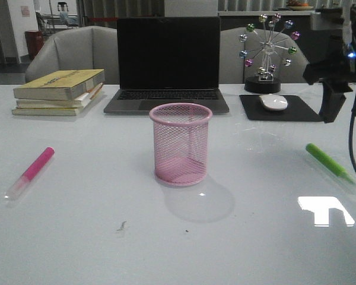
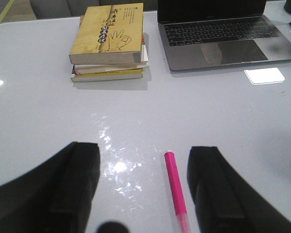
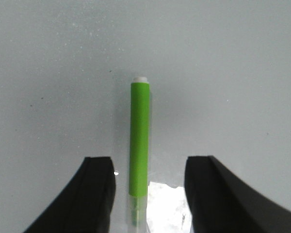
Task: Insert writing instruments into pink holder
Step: 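Lower the right gripper over the green marker and close on it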
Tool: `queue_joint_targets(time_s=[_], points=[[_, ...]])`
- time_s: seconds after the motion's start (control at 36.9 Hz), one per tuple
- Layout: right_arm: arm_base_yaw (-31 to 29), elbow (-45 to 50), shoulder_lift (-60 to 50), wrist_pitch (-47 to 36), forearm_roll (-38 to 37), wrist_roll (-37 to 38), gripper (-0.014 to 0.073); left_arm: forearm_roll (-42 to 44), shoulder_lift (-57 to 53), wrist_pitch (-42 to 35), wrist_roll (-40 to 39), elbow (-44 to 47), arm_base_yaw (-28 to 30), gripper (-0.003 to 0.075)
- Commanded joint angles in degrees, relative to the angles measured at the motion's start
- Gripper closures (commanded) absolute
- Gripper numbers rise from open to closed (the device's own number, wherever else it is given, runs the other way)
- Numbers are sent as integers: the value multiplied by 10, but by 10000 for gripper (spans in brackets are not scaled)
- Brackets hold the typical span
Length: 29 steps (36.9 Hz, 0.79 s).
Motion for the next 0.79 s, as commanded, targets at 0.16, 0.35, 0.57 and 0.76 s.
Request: queue_joint_targets(time_s=[0.16,0.35,0.57,0.76], points=[[0,-43,37,-23,-7,0,141,-19,-6,-43,-4,-23,-3,273],[0,-43,70,-34,-7,0,141,-20,-6,-43,-4,-23,-3,273],[0,-42,94,-31,-7,0,178,-20,-6,-43,-4,-23,-3,273],[0,-42,99,-30,-7,0,344,-20,-6,-38,-4,-23,-3,273]])
